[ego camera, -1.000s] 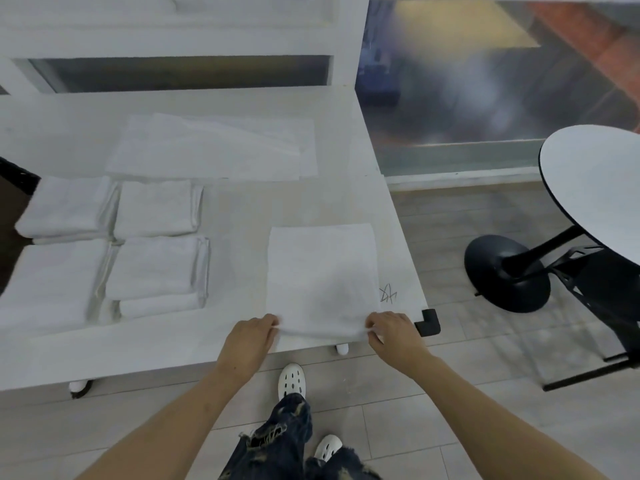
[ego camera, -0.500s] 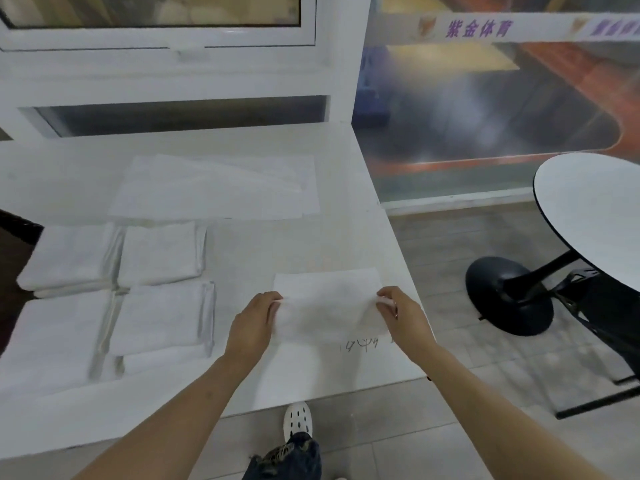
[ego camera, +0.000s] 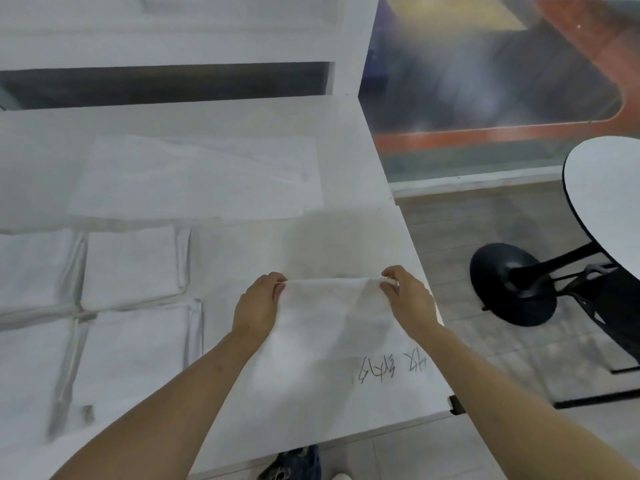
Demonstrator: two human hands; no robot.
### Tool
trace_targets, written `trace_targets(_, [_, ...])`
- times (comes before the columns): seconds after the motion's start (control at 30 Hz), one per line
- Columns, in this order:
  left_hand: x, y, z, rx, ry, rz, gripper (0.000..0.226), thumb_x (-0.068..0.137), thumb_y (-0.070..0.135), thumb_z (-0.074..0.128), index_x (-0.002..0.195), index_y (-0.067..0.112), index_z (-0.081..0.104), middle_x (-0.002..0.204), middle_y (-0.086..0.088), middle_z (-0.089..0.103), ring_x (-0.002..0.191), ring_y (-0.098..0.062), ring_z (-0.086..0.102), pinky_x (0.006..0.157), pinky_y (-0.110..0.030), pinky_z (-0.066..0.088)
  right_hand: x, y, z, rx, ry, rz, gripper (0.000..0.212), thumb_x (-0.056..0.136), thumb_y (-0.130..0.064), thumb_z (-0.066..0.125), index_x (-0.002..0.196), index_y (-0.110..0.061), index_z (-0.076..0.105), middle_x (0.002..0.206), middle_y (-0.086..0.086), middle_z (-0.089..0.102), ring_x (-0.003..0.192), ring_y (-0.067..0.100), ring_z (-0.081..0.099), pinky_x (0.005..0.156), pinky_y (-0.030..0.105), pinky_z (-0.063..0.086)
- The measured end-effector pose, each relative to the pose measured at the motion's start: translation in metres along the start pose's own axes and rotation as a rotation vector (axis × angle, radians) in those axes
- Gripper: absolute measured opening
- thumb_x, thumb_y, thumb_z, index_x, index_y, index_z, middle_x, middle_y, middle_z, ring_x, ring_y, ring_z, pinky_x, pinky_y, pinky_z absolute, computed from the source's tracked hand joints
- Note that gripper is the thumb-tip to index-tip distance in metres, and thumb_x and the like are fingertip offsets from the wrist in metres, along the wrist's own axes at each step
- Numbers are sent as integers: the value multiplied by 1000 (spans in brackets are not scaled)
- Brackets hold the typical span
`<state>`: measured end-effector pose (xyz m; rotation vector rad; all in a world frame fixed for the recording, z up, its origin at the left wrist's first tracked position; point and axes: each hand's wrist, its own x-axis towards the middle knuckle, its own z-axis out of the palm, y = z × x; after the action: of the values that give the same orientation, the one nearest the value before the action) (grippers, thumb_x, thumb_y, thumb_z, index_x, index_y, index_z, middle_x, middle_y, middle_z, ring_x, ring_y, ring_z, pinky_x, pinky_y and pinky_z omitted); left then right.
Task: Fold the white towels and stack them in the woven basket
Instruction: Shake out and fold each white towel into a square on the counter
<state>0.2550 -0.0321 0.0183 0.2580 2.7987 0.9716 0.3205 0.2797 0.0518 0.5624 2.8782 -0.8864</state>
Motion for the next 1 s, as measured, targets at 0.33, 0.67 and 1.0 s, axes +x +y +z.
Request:
trace_targets(0.33, [-20, -15, 29, 297, 40, 238, 26, 91, 26, 71, 117, 23, 70, 114, -4, 62, 101, -29, 61, 78, -41, 55, 31, -7, 51, -310, -179, -375, 38, 95, -27, 67, 132, -26, 60, 148, -5, 54, 144, 22, 44, 117, 44, 31])
trace_targets(0.67, [-41, 0, 53, 539, -60, 127, 52, 85, 37, 76, 134, 29, 61, 152, -15, 47, 137, -38, 46, 109, -52, 43, 8, -6, 52, -402, -337, -205, 47, 97, -50, 58, 138, -30, 51, 123, 0, 57, 107, 26, 61, 93, 39, 49])
trace_targets(1.0, [-41, 47, 58, -286, -71, -513, 65, 95, 28, 68, 148, 11, 33, 119, -11, 59, 110, -32, 61, 89, -40, 51, -39, 14, 47, -198, -349, 125, 45, 93, -59, 58, 121, -27, 44, 115, -1, 57, 96, 32, 63, 75, 37, 45])
